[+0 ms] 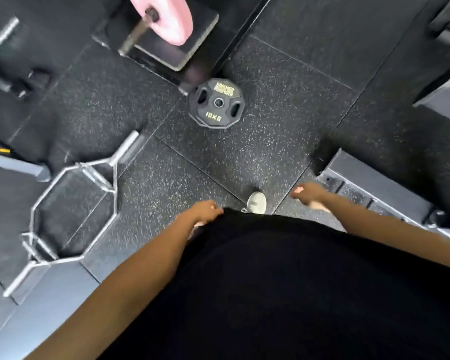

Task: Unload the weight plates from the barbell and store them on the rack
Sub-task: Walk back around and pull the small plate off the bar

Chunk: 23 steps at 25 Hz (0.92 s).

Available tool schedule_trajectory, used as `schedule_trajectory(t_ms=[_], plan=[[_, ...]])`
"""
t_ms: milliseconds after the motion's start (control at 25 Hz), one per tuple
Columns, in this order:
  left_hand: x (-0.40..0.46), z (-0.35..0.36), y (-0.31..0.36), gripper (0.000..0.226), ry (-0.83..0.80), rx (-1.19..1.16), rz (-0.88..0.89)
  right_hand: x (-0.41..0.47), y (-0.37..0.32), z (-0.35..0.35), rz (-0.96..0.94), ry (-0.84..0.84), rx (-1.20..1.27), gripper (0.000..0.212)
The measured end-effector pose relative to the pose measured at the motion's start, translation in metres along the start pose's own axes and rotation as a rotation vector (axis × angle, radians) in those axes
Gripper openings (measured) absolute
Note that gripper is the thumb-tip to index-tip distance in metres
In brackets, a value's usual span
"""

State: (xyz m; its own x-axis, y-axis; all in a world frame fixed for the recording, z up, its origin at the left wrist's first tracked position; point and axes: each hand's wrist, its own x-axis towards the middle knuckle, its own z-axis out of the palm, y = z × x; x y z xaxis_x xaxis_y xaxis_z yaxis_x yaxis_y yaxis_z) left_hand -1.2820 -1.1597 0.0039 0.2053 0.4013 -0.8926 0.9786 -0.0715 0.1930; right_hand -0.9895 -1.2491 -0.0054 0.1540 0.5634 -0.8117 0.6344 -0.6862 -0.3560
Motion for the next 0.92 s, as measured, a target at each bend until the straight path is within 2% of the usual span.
schedule_trajectory(t_ms=[80,200,400,560,680,800,920], plan=[[0.023,-0.057,0.018,0.046,0.098,-0.019,0.006,0.022,-0.02,-0.044,-0.002,0.057,0.034,0.041],[0.061,-0.129,0.061,0.04,0.145,-0.121,0.036,0.056,-0.043,-0.097,0.008,0.082,0.115,0.039],[0.136,-0.215,0.12,0.039,0.056,0.005,0.089,0.117,-0.055,-0.158,0.092,-0.016,0.098,0.04],[0.208,-0.331,0.183,0.044,-0.023,0.106,0.154,0.182,-0.072,-0.249,0.188,-0.048,0.113,0.033],[0.248,-0.428,0.248,0.044,-0.063,0.246,0.22,0.227,-0.094,-0.342,0.219,0.053,0.19,0.036],[0.277,-0.497,0.309,0.042,-0.075,0.337,0.248,0.261,-0.103,-0.421,0.233,0.262,0.378,0.037],[0.315,-0.556,0.381,0.023,-0.064,0.354,0.266,0.302,-0.102,-0.493,0.248,0.36,0.535,0.032]])
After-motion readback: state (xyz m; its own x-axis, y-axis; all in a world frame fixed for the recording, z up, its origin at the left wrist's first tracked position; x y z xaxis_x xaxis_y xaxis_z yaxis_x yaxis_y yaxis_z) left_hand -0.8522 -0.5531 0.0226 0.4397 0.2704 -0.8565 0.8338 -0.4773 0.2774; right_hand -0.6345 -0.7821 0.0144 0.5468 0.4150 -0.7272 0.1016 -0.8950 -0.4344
